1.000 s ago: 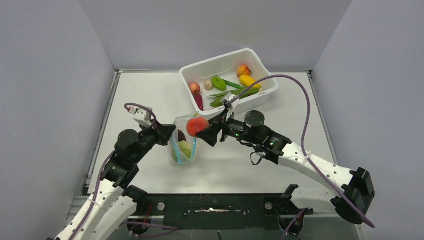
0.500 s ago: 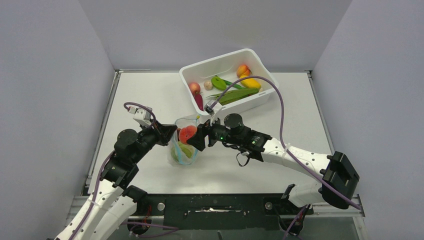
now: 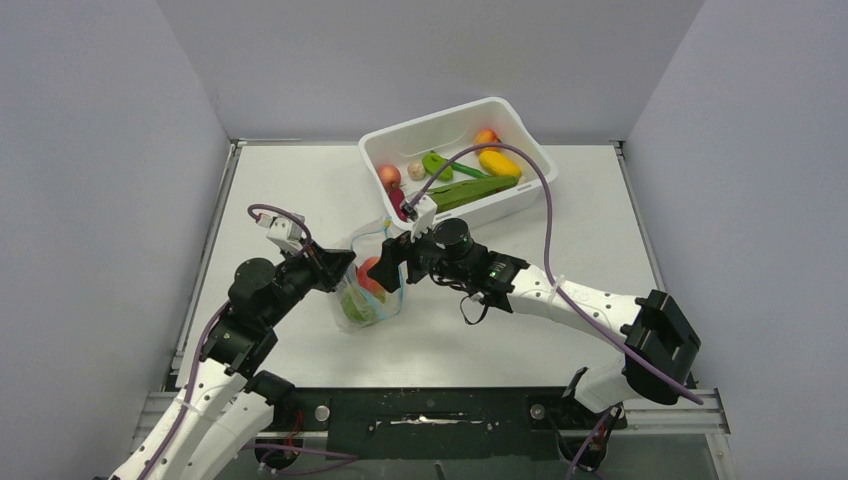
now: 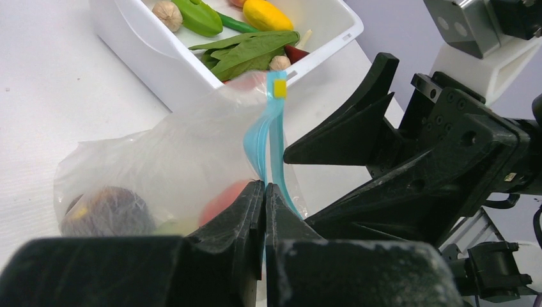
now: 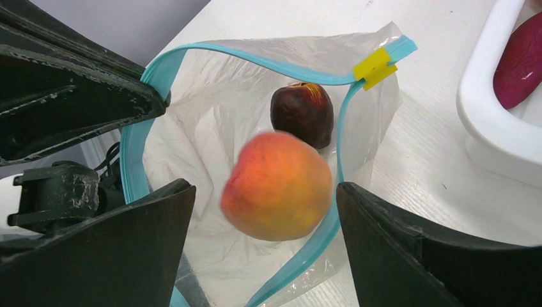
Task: Place the food in the zip-top bag and seal the zipper
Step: Place the fake fruit in the zipper food storage bag, then pick up the fake vegetable from the bin.
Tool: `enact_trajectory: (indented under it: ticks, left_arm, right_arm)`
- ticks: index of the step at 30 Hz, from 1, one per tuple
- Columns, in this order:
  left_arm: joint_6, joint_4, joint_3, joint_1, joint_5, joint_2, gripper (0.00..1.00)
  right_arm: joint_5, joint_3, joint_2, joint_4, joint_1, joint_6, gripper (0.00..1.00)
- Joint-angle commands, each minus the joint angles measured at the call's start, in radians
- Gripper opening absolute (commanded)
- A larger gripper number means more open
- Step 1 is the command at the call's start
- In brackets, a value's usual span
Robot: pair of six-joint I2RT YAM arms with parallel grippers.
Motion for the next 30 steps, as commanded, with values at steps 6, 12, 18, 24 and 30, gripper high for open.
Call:
enact_trajectory:
  ticks: [6, 12, 18, 24, 30]
  left_arm:
    - [0.037, 0.069, 0.016, 0.005, -0.015, -0.015, 0.0]
    - [0.097, 0.038, 0.002, 0.005, -0.039, -0.023, 0.0]
    - [0.152, 0.003, -0.013, 0.007, -0.063, -0.036, 0.0]
    - [0.186, -0.013, -0.017, 0.007, -0.073, -0.056, 0.0]
    - [0.209, -0.025, -0.027, 0.006, -0.094, -0.073, 0.0]
  right_arm:
    - [-0.068, 0.095, -0.034, -0.03, 0.008, -0.066, 0.85]
    - [-0.081, 0.143, -0.072, -0.114, -0.019, -0.154, 0.78]
    - [-0.104, 0.155, -0.107, -0.191, -0.152, -0.203, 0.74]
    - [-0.065, 0.213, -0.059, -0.284, -0.285, -0.337, 0.72]
    - [-0.012, 0.328, 0.063, -0.322, -0.375, -0.383, 0.67]
